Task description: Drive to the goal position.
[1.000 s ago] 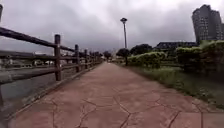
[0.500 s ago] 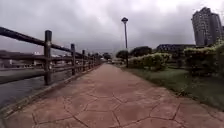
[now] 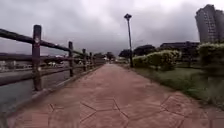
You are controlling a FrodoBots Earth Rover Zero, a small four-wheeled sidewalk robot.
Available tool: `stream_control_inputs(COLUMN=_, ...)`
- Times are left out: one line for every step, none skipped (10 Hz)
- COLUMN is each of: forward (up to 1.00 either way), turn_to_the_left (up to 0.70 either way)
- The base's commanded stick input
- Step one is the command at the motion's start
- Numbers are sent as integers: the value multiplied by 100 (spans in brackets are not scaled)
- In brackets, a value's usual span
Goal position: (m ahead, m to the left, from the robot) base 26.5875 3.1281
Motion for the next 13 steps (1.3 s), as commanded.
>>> stream_control_inputs(forward=100, turn_to_the_left=4)
stream_control_inputs(forward=100, turn_to_the_left=0)
stream_control_inputs(forward=100, turn_to_the_left=0)
stream_control_inputs(forward=100, turn_to_the_left=0)
stream_control_inputs(forward=100, turn_to_the_left=0)
stream_control_inputs(forward=100, turn_to_the_left=0)
stream_control_inputs(forward=100, turn_to_the_left=0)
stream_control_inputs(forward=100, turn_to_the_left=0)
stream_control_inputs(forward=100, turn_to_the_left=0)
stream_control_inputs(forward=100, turn_to_the_left=0)
stream_control_inputs(forward=100, turn_to_the_left=0)
stream_control_inputs(forward=100, turn_to_the_left=0)
stream_control_inputs(forward=100, turn_to_the_left=0)
